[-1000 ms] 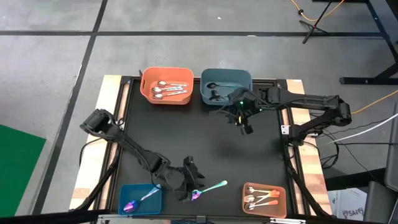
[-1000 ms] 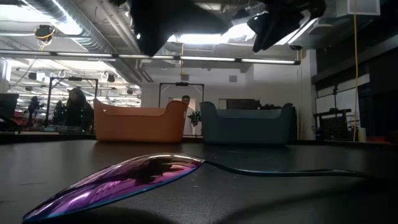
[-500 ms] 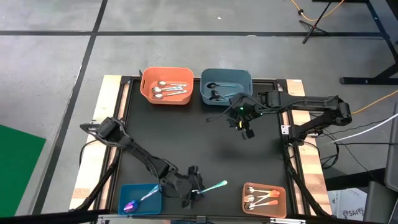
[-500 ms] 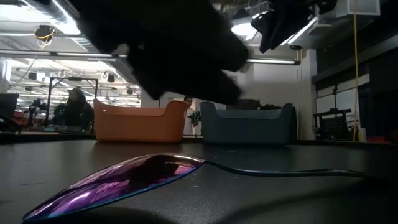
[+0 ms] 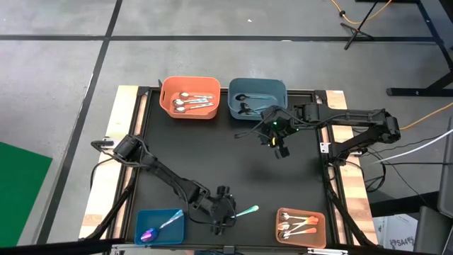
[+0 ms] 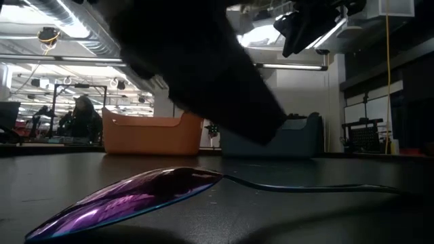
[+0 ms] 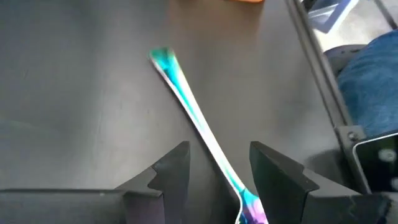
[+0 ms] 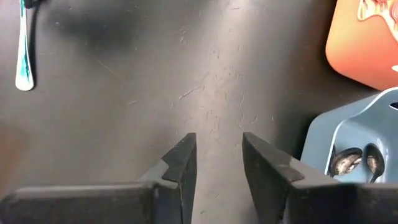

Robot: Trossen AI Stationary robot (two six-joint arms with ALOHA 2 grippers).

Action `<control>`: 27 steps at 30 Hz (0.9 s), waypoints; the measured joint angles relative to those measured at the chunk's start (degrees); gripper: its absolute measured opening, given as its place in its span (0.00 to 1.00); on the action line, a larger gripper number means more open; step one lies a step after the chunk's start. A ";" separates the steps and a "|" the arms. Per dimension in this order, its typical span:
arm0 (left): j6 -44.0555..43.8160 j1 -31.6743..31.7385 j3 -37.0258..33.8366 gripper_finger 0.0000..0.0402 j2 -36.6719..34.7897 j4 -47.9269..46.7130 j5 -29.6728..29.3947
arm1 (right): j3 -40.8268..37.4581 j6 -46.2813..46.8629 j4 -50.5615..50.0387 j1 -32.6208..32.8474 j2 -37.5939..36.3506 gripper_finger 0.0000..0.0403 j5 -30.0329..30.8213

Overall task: Sort silverware by color (type)
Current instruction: Put the purple spoon into the bottom blue bin

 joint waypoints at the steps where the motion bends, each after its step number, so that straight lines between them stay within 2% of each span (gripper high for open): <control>1: -0.55 -0.01 0.03 0.40 0.19 -0.38 -0.02 | 0.00 0.01 -0.01 0.00 0.00 0.30 -0.02; 17: -4.94 -1.99 0.04 0.40 1.53 -0.82 -1.42 | 0.00 1.31 0.00 0.00 0.02 0.30 -0.04; 23: -5.06 -2.58 0.03 0.40 3.33 -0.72 2.58 | 0.00 1.31 -0.02 0.00 0.02 0.30 -0.04; 27: -4.89 -2.34 0.03 0.40 3.35 -0.70 3.11 | 0.00 1.31 0.05 0.00 0.02 0.30 -0.04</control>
